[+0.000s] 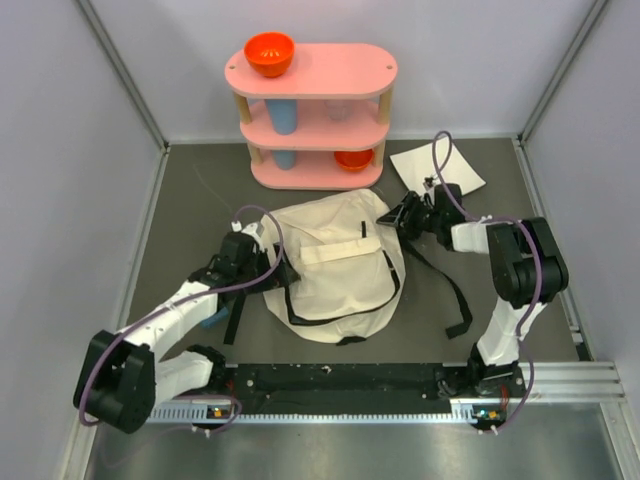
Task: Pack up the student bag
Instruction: Adjust the student bag at the center of the board.
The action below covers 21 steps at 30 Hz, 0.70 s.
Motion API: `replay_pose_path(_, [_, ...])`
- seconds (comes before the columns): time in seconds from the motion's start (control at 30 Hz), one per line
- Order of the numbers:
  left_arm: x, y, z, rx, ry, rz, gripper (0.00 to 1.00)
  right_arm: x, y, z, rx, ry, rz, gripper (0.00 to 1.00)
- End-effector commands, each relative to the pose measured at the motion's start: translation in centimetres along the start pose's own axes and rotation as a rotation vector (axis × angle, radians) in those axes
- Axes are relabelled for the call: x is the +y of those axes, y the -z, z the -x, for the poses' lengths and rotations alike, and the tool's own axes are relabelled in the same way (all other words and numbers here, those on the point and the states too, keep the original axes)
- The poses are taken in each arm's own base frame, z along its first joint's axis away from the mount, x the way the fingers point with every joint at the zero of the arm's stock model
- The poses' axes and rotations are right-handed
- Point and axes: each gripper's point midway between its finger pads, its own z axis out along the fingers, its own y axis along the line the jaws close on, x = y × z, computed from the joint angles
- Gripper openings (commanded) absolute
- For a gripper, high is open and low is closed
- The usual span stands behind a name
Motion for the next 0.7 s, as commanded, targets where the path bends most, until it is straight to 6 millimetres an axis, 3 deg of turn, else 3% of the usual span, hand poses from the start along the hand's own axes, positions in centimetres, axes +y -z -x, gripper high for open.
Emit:
replay_pose_path(0.0, [-3.3,-0.7,3.8,-0.098,-0.017,-0.187,0.97,2.2,0.4,0.1,-0.045,0.010,0.141,0.39])
replay_pose_path(0.03, [-3.2,-1.0,3.9,-0.089,-0.016,-0.185,0.97,2.3,0.6,-0.1,-0.044,-0.001,0.151,0.22])
replay_pose_path(0.13, [-3.6,-1.6,5.1,-0.101,-0.039,-0.198,0.96,2.5,1.1,-0.8,-0.054,-0.019,0.186,0.00])
replay_pose_path(0.27, [-4.4,-2.2,6.9,-0.117,-0.070,-0.245,0.96,2.2,2.7,-1.6,-0.111,-0.024,0.184,0.00])
replay_pose_path(0.33, [-5.1,-2.6,8.6,-0.124,-0.106,-0.263,0.96,1.5,3.8,-1.0,-0.204,-0.036,0.138,0.00])
replay_pose_path(0.37, [-5.4,-2.8,9.4,-0.133,-0.122,-0.271,0.95,0.3,4.6,-2.0,-0.220,-0.055,0.101,0.00])
replay_pose_path(0.43, [-6.6,-3.5,12.0,-0.160,-0.181,-0.290,0.95,0.3,6.5,-1.1,-0.328,-0.061,0.067,0.00])
replay_pose_path(0.47, [-6.9,-3.6,12.8,-0.146,-0.189,-0.309,0.95,-1.0,7.1,-2.3,-0.329,-0.087,0.027,0.00])
replay_pose_path(0.5, [-7.9,-4.1,14.7,-0.138,-0.181,-0.342,0.93,-0.8,8.1,-1.7,-0.379,-0.089,0.022,0.00])
replay_pose_path(0.57, [-9.0,-4.2,16.0,-0.122,-0.156,-0.409,0.93,-2.2,8.8,-3.4,-0.381,-0.141,-0.023,0.00])
replay_pose_path(0.67, [-9.6,-4.4,18.6,-0.136,-0.186,-0.367,0.92,-2.1,9.2,-4.8,-0.382,-0.133,-0.054,0.00])
